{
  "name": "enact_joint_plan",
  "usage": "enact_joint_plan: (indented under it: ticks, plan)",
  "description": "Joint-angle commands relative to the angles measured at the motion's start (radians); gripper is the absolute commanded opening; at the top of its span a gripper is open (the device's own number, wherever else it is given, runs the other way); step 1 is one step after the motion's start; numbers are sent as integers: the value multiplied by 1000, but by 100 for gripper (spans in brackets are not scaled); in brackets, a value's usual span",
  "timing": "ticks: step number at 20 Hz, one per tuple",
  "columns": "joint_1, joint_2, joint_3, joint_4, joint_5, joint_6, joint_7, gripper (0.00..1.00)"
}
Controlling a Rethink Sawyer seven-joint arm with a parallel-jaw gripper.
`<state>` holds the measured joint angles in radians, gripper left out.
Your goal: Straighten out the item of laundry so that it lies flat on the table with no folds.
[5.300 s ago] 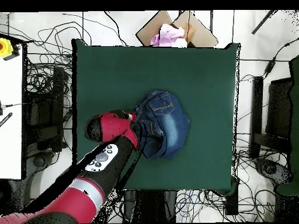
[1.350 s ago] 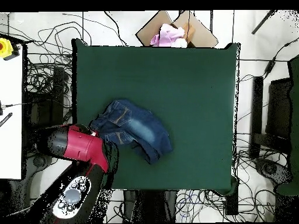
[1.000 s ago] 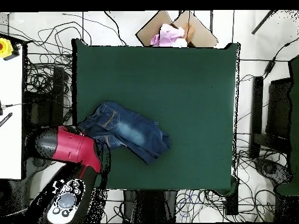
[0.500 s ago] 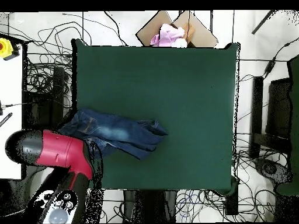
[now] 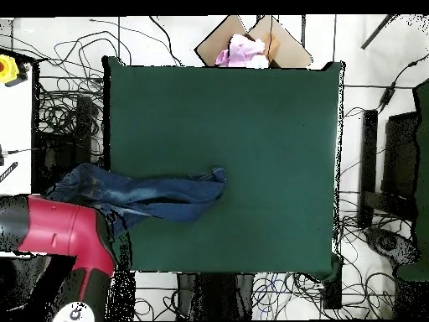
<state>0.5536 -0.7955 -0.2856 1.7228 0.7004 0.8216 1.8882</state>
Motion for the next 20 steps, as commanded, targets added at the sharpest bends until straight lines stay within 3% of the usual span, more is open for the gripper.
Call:
enact_joint_plan:
  ticks: [1,3,6,14,17,20]
  plan:
    - [9,-67,145,-14,104,103,358,0]
    - [10,-84,150,-23,104,105,375,0]
    - [2,-125,94,-37,6,188,375,0]
    - [-20,-162,-195,-120,-460,332,210,0]
    - [-13,-129,-264,-167,-600,272,233,0]
    - [28,-91,-338,-198,-707,180,339,0]
